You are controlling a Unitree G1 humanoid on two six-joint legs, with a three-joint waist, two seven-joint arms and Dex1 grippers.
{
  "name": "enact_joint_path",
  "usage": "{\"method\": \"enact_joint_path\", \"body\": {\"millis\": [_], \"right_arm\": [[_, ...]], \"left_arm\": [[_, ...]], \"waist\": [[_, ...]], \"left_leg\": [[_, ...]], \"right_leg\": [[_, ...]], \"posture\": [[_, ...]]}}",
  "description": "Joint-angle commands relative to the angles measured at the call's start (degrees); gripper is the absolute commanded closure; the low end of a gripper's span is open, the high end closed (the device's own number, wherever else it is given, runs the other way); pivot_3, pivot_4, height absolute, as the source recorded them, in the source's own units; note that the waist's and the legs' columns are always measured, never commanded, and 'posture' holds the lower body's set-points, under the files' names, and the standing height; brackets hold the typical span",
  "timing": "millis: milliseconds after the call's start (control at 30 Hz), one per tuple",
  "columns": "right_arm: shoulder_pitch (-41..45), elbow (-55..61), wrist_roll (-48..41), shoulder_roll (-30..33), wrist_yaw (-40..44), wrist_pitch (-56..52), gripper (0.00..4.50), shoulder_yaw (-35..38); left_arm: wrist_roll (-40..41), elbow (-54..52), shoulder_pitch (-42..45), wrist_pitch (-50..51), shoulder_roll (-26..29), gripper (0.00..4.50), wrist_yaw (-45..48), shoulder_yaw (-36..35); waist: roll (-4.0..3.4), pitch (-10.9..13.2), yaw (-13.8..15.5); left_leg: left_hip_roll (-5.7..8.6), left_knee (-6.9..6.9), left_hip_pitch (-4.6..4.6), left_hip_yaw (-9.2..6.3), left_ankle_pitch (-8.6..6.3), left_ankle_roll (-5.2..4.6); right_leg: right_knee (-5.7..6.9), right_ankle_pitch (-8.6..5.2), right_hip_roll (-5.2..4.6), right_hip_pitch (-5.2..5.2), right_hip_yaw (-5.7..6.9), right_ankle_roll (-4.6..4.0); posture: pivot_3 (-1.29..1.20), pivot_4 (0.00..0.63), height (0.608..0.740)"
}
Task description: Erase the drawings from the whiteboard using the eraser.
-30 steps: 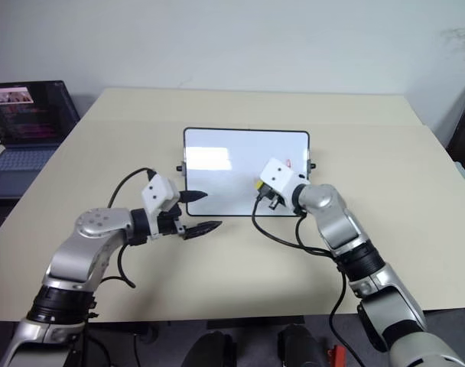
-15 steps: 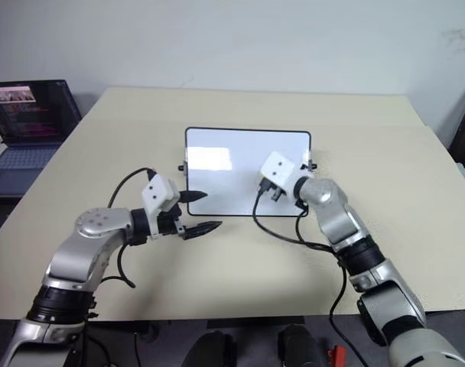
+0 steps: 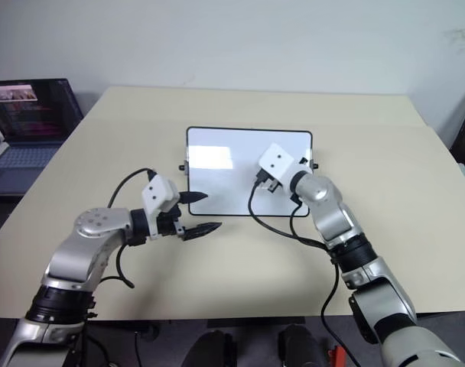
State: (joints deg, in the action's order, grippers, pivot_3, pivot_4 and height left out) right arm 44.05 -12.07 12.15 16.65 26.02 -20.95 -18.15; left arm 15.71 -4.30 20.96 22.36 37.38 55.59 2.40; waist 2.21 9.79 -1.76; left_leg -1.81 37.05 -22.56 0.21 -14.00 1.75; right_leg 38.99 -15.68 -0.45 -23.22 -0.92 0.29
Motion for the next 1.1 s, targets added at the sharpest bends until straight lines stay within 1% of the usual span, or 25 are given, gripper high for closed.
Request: {"method": "enact_joint_path", "body": {"millis": [33, 100, 200, 333, 500, 567, 700, 833, 967, 1067, 1100], "right_arm": [[-2.55, 1.05, -0.38, 0.92, 5.53, -3.91, 3.31, -2.29], [-3.94, 2.59, -0.08, 1.72, 8.69, -4.72, 3.31, -4.03], [-4.55, 3.34, 0.64, 1.71, 9.08, -4.83, 3.31, -4.25], [-1.95, 0.55, 1.93, 0.24, 2.44, -2.65, 3.31, -0.89], [-0.02, -1.35, 1.58, -0.43, -2.00, -0.38, 3.31, 1.24], [0.26, -1.71, 1.48, -0.38, -2.47, 0.05, 3.31, 1.39], [-1.46, -0.01, 0.60, 0.45, 1.96, -1.63, 3.31, -0.62], [-4.29, 3.89, -0.71, 0.94, 8.66, -4.71, 3.31, -3.57], [-4.70, 4.82, -1.09, -0.69, 6.99, -5.80, 3.31, -1.79], [-4.56, 7.71, -4.69, -1.91, 5.17, -7.75, 3.31, 3.62], [-5.27, 10.49, -8.14, -3.07, 6.01, -10.17, 3.31, 6.11]], "left_arm": [[0.59, -2.51, 0.45, -0.02, 0.48, 0.00, -0.18, -0.58], [0.61, -2.57, 0.40, 0.05, 0.46, 0.00, -0.22, -0.60], [0.60, -2.58, 0.37, 0.03, 0.43, 0.00, -0.26, -0.62], [0.58, -2.48, 0.48, 0.01, 0.28, 0.00, -0.30, -0.52], [0.52, -2.40, 0.53, -0.07, -0.02, 0.00, -0.45, -0.33], [0.54, -2.37, 0.51, -0.11, -0.14, 0.00, -0.50, -0.29], [0.58, -2.38, 0.39, -0.17, -0.27, 0.00, -0.55, -0.26], [0.52, -2.16, 0.57, -0.21, -0.43, 0.00, -0.54, -0.13], [0.46, -1.94, 0.78, -0.28, -0.55, 0.00, -0.49, -0.10], [0.64, -2.07, 0.97, -0.33, -0.87, 0.00, -0.51, -0.11], [0.70, -2.02, 1.14, -0.58, -1.07, 0.00, -0.61, -0.18]], "waist": [[0.00, 0.00, -0.01], [0.00, 0.00, -0.02], [0.00, 0.00, -0.07], [0.00, 0.00, -0.09], [-0.01, 0.00, 0.00], [-0.01, 0.00, 0.03], [-0.01, 0.00, 0.00], [0.00, 0.00, -0.02], [-0.01, 0.01, -0.17], [-0.03, 0.02, -0.08], [-0.03, 0.04, -0.04]], "left_leg": [[-0.01, -0.01, 0.00, -0.01, 0.00, 0.00], [-0.02, -0.02, 0.02, -0.02, 0.00, 0.00], [-0.02, -0.01, 0.04, -0.03, 0.00, -0.01], [-0.02, 0.01, 0.07, -0.03, 0.01, -0.02], [-0.02, 0.00, 0.07, -0.03, 0.05, -0.06], [-0.01, -0.01, 0.03, -0.04, 0.05, -0.06], [0.00, -0.02, -0.01, -0.02, 0.04, -0.06], [0.00, -0.04, 0.00, -0.03, 0.04, -0.07], [-0.02, -0.04, 0.02, -0.02, 0.04, -0.07], [-0.03, -0.03, 0.02, -0.04, 0.04, -0.07], [-0.03, -0.03, 0.01, -0.05, 0.04, -0.07]], "right_leg": [[0.00, 0.00, 0.00, 0.00, 0.01, 0.00], [0.00, 0.00, 0.00, 0.00, 0.02, 0.00], [0.03, -0.01, 0.01, 0.00, 0.02, 0.01], [0.06, -0.09, 0.01, 0.02, 0.01, 0.16], [0.06, -0.06, 0.01, 0.01, 0.01, 0.12], [0.03, 0.01, 0.00, 0.01, 0.03, 0.00], [-0.01, 0.02, -0.02, -0.01, 0.02, -0.02], [-0.01, 0.02, -0.01, -0.01, 0.04, -0.02], [0.01, -0.03, -0.01, -0.01, 0.02, 0.06], [0.02, -0.07, 0.00, -0.02, 0.03, 0.14], [0.02, -0.07, 0.00, -0.02, 0.04, 0.12]], "posture": [[0.00, 0.150, 0.740], [0.00, 0.150, 0.740], [0.00, 0.150, 0.740], [0.00, 0.150, 0.740], [0.00, 0.150, 0.740], [0.00, 0.150, 0.740], [0.00, 0.150, 0.740], [0.00, 0.150, 0.740], [0.00, 0.150, 0.740], [0.00, 0.150, 0.740], [0.00, 0.150, 0.740]]}}
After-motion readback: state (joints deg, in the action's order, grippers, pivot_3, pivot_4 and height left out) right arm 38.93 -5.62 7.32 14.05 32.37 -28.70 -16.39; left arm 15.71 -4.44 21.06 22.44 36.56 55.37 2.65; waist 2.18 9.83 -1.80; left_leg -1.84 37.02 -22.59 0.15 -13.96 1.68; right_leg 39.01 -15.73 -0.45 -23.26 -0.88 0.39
